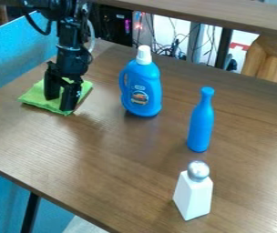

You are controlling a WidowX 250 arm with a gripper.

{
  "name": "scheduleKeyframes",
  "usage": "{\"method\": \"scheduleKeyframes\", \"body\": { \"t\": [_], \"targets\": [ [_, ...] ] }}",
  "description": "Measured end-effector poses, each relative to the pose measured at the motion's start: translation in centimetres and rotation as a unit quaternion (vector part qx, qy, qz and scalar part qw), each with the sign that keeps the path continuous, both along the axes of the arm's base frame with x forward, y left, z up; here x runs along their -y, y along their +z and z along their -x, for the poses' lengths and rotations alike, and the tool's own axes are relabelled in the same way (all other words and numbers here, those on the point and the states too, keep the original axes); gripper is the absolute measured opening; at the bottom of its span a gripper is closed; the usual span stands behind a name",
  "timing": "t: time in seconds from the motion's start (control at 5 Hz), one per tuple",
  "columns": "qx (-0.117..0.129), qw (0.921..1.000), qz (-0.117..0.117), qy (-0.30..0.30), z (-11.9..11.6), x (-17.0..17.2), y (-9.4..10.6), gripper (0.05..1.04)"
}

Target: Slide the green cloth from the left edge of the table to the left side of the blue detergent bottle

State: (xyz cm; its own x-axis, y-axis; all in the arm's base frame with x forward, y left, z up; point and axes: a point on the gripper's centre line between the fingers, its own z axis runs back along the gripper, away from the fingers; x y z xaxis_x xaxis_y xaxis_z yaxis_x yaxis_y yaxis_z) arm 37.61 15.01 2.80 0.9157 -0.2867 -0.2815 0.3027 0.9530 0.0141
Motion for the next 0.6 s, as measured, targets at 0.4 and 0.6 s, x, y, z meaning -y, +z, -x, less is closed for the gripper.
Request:
{"method": "scheduleKeyframes", "body": {
  "t": [0.4,0.6],
  "targets": [
    [0.006,0.9999,0.001,0.014,-1.9,-0.7,0.1,1.001],
    [0.037,0.9984,0.002,0.041,-0.7,-1.4,2.7,1.001]
  ]
}}
